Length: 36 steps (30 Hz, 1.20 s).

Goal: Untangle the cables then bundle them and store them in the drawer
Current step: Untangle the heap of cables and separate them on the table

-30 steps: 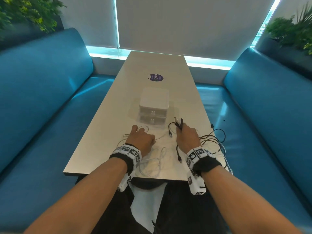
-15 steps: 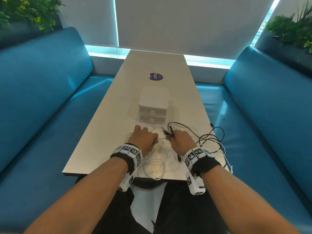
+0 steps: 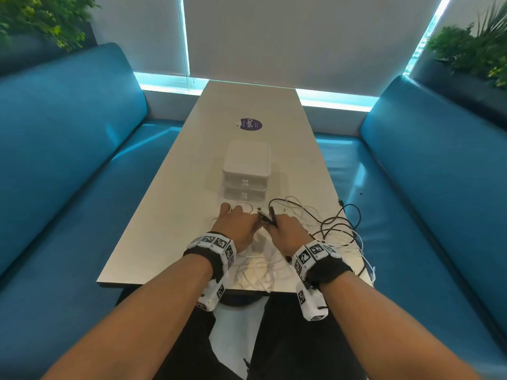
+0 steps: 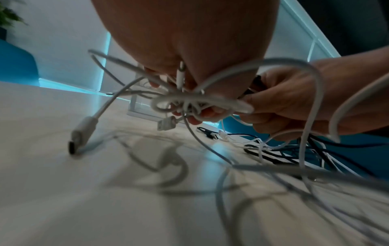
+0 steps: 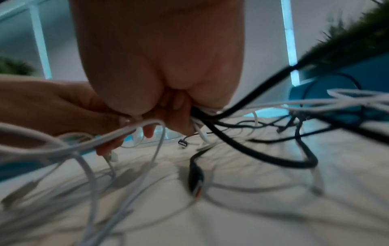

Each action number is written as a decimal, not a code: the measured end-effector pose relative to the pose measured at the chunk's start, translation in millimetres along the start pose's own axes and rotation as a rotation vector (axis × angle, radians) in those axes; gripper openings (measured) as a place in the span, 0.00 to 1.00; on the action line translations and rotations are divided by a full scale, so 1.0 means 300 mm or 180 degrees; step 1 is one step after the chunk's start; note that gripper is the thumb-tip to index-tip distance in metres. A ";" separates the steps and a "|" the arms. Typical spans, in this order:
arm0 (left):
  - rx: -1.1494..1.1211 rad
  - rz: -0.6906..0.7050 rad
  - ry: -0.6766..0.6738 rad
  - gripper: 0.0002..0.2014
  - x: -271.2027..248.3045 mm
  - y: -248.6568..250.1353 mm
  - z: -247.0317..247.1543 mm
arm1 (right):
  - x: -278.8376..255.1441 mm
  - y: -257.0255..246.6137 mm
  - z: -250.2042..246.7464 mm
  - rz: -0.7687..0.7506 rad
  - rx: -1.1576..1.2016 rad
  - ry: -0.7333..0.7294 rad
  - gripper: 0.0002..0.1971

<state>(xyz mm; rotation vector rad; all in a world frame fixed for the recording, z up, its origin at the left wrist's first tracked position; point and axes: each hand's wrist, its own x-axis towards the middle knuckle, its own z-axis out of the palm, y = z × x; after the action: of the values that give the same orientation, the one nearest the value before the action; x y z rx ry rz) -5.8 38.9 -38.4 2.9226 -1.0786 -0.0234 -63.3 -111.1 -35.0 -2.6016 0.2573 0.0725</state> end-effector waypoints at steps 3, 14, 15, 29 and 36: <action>-0.0117 0.0003 0.0106 0.14 0.001 -0.026 0.011 | 0.006 0.004 -0.004 0.0004 0.0130 0.0011 0.12; 0.0069 -0.0131 0.0036 0.13 -0.012 -0.076 0.016 | 0.017 0.050 -0.039 0.0200 -0.0145 0.0002 0.10; 0.0078 -0.0155 -0.0023 0.14 -0.009 -0.073 0.005 | 0.018 0.054 -0.042 0.0253 -0.0134 0.0040 0.11; 0.0520 0.0013 0.0091 0.17 0.002 -0.031 -0.015 | 0.020 0.019 -0.026 0.0105 -0.0276 0.0386 0.15; 0.0306 0.0157 0.0155 0.10 0.008 -0.017 0.009 | 0.030 -0.009 -0.005 0.0150 0.0271 -0.0027 0.14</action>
<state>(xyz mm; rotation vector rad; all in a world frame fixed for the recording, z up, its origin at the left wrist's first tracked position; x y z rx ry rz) -0.7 41.3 -41.1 2.9619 -1.1759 0.1029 -54.1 -111.0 -33.3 -2.5106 0.3118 0.0874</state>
